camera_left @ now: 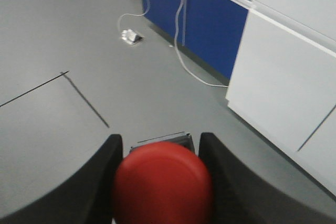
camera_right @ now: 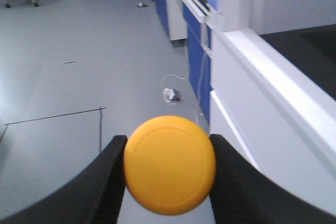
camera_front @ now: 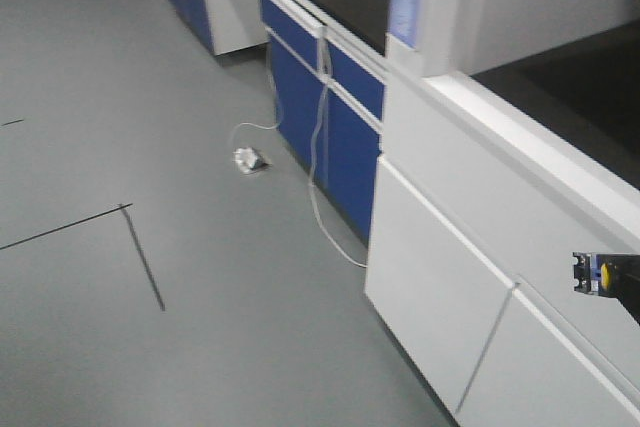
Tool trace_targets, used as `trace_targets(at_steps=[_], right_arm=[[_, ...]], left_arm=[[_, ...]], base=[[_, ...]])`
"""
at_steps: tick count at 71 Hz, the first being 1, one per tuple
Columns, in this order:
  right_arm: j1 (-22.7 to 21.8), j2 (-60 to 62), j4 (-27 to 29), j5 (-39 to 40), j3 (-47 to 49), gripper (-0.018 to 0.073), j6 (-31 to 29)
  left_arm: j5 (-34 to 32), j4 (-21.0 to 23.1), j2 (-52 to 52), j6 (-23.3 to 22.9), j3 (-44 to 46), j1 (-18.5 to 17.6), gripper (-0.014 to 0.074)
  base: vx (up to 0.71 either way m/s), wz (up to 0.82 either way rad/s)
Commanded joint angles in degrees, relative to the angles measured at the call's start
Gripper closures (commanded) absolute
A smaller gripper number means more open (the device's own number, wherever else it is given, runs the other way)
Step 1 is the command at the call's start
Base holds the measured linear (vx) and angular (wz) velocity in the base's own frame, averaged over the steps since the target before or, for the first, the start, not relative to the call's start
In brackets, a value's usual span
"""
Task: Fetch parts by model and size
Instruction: 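Drive the base to the bench with the red tray, holding both buttons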
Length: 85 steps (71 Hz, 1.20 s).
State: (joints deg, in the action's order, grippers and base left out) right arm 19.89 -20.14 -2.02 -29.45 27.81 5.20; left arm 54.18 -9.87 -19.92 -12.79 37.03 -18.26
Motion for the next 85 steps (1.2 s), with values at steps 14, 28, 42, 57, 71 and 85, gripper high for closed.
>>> trace_targets(at_steps=[14, 28, 42, 57, 71, 85], right_arm=[[-0.2, -0.4, -0.4, 4.3, 1.5, 0.0569, -0.4], [-0.2, -0.4, -0.4, 4.3, 1.5, 0.0569, -0.4], [-0.2, -0.4, -0.4, 4.3, 1.5, 0.0569, -0.4], [-0.2, -0.4, -0.4, 4.4, 1.5, 0.0569, -0.4], [-0.2, -0.4, -0.4, 4.3, 1.5, 0.0569, -0.4], [-0.2, -0.4, -0.4, 4.3, 1.5, 0.0569, -0.4]], left_arm=[[-3.7, -0.4, -0.7, -0.1, 1.4, -0.1, 0.0594], [-3.7, -0.3, -0.7, -0.1, 1.4, -0.1, 0.0594], [-3.7, -0.3, -0.7, -0.1, 1.4, -0.1, 0.0594], [-3.7, -0.3, -0.7, -0.1, 1.4, -0.1, 0.0594], [-3.7, -0.3, -0.7, -0.1, 1.4, -0.1, 0.0594], [-3.7, -0.3, -0.7, -0.1, 1.4, -0.1, 0.0594]], base=[[-0.02, 0.92], [0.02, 0.73], [0.11, 0.34], [0.19, 0.18], [0.3, 0.12], [0.4, 0.03]])
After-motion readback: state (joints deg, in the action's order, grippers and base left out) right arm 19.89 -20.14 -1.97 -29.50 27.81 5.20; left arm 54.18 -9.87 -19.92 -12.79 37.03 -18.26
